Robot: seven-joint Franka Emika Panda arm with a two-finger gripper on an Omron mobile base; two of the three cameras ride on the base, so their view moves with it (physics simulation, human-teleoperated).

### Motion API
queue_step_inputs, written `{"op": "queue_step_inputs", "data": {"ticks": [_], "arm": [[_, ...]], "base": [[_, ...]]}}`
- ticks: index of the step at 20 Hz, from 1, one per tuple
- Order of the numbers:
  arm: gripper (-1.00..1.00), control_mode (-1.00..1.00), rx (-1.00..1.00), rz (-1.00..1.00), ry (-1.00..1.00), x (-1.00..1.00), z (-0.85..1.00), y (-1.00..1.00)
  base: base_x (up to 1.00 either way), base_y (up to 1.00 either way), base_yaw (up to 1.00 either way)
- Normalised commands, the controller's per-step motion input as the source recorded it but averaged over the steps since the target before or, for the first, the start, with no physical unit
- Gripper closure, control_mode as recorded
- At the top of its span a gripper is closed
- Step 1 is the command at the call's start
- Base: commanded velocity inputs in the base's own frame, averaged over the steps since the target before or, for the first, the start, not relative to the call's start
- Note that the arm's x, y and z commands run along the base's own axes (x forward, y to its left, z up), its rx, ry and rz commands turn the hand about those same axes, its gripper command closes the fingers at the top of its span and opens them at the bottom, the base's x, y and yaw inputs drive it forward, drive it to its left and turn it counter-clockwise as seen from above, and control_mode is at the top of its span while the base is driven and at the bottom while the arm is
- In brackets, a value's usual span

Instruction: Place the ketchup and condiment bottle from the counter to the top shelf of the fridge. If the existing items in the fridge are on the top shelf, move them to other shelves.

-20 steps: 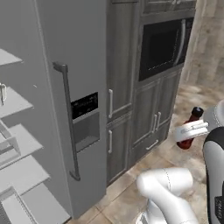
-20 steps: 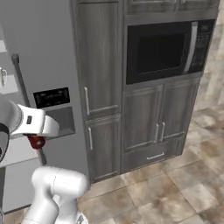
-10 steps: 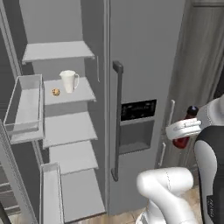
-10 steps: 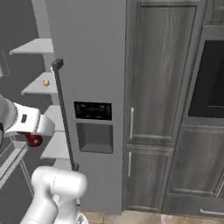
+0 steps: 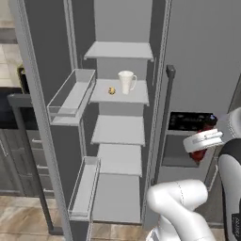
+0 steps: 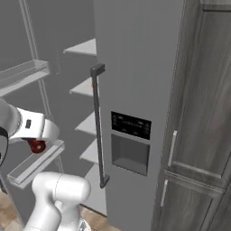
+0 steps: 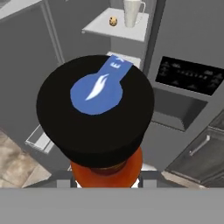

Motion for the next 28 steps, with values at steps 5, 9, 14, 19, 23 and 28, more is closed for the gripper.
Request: {"op": "queue_step_inputs", "data": {"ticks": [5, 9, 14, 19, 23, 28], "arm": [[1.00, 1.00, 0.00, 0.00, 0.00, 0.00, 0.00, 0.00], [1.00, 1.00, 0.00, 0.00, 0.00, 0.00, 0.00, 0.00], [1.00, 1.00, 0.00, 0.00, 0.00, 0.00, 0.00, 0.00], [1.00, 1.00, 0.00, 0.00, 0.00, 0.00, 0.00, 0.00], [1.00, 1.00, 0.00, 0.00, 0.00, 0.00, 0.00, 0.00], [1.00, -1.00, 0.00, -0.02, -0.01, 0.02, 0.14, 0.03]], "base": [[0.62, 0.25, 0.00], [0.09, 0.56, 0.05], [0.42, 0.34, 0.01], [0.77, 0.12, 0.00], [0.74, 0.15, -0.01], [0.30, 0.14, -0.03]]}}
